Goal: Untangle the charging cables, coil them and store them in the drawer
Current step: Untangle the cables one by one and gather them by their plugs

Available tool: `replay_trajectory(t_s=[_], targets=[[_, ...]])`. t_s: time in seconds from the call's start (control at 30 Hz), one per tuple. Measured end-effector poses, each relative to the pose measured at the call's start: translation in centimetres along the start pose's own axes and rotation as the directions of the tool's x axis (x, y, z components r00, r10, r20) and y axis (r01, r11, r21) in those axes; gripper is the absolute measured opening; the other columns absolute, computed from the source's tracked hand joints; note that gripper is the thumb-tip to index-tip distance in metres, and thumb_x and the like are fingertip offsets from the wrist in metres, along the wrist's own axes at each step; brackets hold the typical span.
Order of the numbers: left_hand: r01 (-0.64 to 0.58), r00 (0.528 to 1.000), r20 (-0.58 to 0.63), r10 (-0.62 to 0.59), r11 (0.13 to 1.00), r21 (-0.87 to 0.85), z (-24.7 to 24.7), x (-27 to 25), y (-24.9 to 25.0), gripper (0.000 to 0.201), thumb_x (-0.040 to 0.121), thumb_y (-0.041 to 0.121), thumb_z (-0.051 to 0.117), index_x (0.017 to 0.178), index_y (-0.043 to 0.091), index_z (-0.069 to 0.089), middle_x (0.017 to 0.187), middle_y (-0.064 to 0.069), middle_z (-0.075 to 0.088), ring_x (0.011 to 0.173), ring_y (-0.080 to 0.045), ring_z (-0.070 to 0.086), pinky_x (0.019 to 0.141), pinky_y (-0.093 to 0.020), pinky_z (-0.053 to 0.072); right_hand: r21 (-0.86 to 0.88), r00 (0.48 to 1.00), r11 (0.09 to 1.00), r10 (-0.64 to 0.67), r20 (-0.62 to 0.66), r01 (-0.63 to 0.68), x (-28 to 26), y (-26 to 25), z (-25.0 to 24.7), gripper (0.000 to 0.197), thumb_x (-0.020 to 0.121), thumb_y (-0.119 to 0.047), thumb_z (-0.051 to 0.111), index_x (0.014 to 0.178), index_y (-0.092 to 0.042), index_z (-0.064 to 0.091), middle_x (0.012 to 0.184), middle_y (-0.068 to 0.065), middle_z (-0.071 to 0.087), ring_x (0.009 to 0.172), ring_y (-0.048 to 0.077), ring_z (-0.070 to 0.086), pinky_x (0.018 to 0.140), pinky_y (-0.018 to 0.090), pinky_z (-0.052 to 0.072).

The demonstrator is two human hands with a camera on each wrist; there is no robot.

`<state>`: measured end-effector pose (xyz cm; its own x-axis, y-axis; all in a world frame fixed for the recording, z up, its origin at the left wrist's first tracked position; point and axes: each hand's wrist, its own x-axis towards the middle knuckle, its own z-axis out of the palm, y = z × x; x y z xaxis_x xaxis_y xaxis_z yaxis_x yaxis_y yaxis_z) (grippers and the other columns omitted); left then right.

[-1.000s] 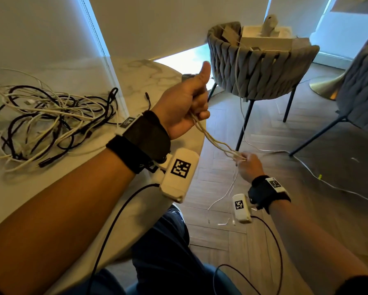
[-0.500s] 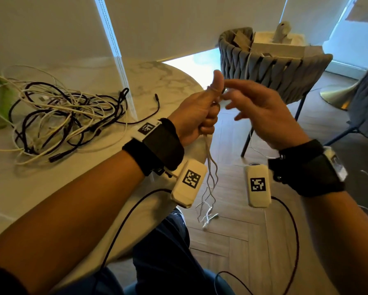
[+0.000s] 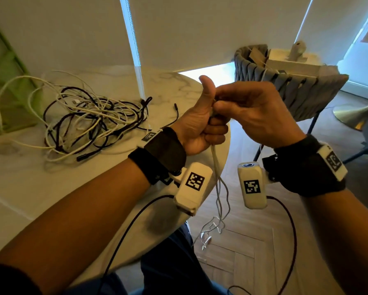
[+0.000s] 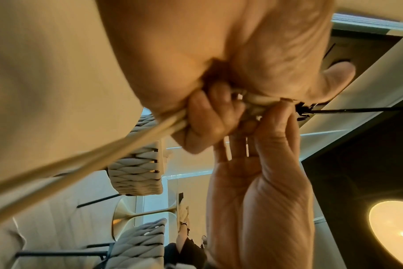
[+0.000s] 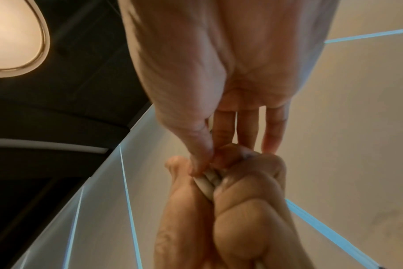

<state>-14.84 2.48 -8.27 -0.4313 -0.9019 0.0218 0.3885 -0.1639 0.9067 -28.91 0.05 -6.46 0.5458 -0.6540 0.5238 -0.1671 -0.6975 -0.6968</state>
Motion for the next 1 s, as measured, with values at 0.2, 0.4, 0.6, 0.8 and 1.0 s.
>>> replay_trajectory(t_s=[0.2, 0.4, 0.6, 0.8, 1.0], targets=[[-0.053, 0.997, -0.058, 0.052, 0.998, -0.018, -0.5, -1.8, 1.2, 0.048, 0.045, 0.073, 0.048, 0.051, 0.026, 0.045, 0.045, 0.011, 0.023, 0.034, -0.002, 0.018, 0.034, -0.017, 0.017, -0.139, 0.994, 0.99, -0.012, 0.109, 0.027, 2.0, -2.7, 0.5, 0.026, 0.09, -0.016, 0.062, 0.114, -0.028, 0.062, 0.101, -0.014, 0.067, 0.097, 0.0, 0.064, 0.085, 0.012, 0.049], [-0.078, 0.996, 0.032, 0.079, 0.996, -0.031, -2.7, -3.9, 2.4, 0.062, 0.051, 0.074, 0.057, 0.068, 0.025, 0.022, 0.044, 0.013, 0.029, 0.034, 0.0, 0.023, 0.034, -0.017, 0.021, -0.282, 0.944, 0.959, 0.067, 0.323, 0.029, 4.7, -7.1, 1.0, 0.028, 0.086, -0.02, 0.066, 0.108, -0.038, 0.063, 0.099, -0.011, 0.071, 0.084, 0.005, 0.066, 0.079, 0.02, 0.054], [-0.139, 0.99, -0.02, 0.139, 0.99, 0.019, -3.6, -6.2, 4.7, 0.054, 0.059, 0.076, 0.043, 0.048, 0.025, 0.056, 0.041, 0.012, 0.029, 0.035, -0.003, 0.021, 0.037, -0.017, 0.021, -0.308, 0.896, 0.951, 0.103, 0.431, 0.039, 7.8, -9.1, 3.2, 0.009, 0.087, -0.019, 0.067, 0.092, -0.025, 0.07, 0.07, -0.012, 0.066, 0.061, -0.001, 0.062, 0.057, 0.009, 0.048], [-0.229, 0.921, -0.274, 0.277, 0.954, 0.193, -6.6, -9.0, 8.0, 0.058, 0.092, 0.06, 0.033, 0.092, 0.012, 0.066, 0.077, -0.007, 0.053, 0.059, -0.011, 0.045, 0.057, -0.027, 0.04, -0.374, 0.916, 0.923, 0.073, 0.395, 0.087, 12.2, -10.5, 5.8, 0.009, 0.09, -0.021, 0.065, 0.091, -0.018, 0.073, 0.076, -0.003, 0.071, 0.063, 0.008, 0.065, 0.061, 0.02, 0.054], [-0.296, 0.845, -0.417, 0.335, 0.942, 0.157, -11.1, -13.2, 10.5, 0.046, 0.097, 0.055, 0.037, 0.112, 0.016, 0.055, 0.065, 0.004, 0.025, 0.05, -0.007, 0.02, 0.043, -0.019, 0.022, -0.172, 0.969, 0.985, 0.013, 0.246, 0.03, 15.6, -10.5, 11.3, 0.027, 0.087, -0.034, 0.068, 0.109, -0.018, 0.064, 0.08, 0.0, 0.072, 0.06, 0.014, 0.068, 0.058, 0.022, 0.057]])
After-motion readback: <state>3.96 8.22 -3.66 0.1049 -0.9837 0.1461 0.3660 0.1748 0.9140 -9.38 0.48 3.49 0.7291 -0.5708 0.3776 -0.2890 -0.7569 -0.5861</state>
